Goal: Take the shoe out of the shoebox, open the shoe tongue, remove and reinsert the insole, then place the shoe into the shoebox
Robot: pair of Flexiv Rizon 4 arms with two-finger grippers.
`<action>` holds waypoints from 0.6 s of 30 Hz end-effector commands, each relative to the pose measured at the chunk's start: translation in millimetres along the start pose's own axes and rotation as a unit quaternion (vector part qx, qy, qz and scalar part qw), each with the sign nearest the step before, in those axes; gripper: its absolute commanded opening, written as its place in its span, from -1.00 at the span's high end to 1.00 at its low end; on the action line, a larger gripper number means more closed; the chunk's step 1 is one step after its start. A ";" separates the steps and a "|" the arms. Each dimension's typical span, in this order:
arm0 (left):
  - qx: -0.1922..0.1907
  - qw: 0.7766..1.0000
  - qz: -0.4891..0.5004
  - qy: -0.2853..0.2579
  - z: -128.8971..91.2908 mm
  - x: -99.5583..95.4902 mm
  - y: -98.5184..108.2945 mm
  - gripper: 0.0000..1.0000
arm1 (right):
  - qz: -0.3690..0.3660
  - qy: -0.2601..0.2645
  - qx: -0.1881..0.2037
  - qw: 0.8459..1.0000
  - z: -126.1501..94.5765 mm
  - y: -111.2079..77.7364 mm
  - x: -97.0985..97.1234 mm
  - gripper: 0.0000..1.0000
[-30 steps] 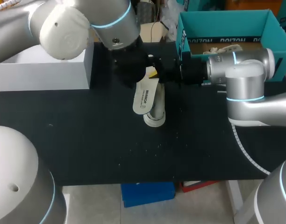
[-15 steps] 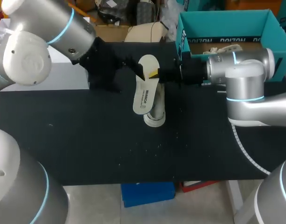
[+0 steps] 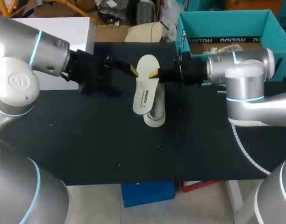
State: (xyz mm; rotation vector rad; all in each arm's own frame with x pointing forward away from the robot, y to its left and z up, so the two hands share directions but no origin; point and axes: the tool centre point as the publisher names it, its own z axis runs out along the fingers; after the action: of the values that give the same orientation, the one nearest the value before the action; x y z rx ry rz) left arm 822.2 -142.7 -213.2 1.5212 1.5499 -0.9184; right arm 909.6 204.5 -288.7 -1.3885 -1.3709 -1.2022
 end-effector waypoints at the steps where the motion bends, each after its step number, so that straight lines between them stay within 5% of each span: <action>1: -0.004 0.989 0.002 -0.146 1.6 5.0 -2.6 -1.00 | 0.000 0.000 0.000 1.000 0.7 0.1 -0.1 1.00; 9: -0.004 0.989 0.002 -0.146 1.6 5.0 -2.6 -1.00 | 0.000 0.000 0.000 1.000 0.7 0.1 -0.1 1.00; 18: -0.027 0.978 0.014 -0.208 2.9 30.7 18.0 -1.00 | 0.000 0.000 0.000 1.000 0.7 0.1 -0.1 1.00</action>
State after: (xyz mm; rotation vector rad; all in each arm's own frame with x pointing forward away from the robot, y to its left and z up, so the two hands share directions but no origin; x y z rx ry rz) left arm 836.0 -131.0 -232.1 1.2811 1.3233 -1.0446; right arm 909.6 204.6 -288.7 -1.3885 -1.3709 -1.2021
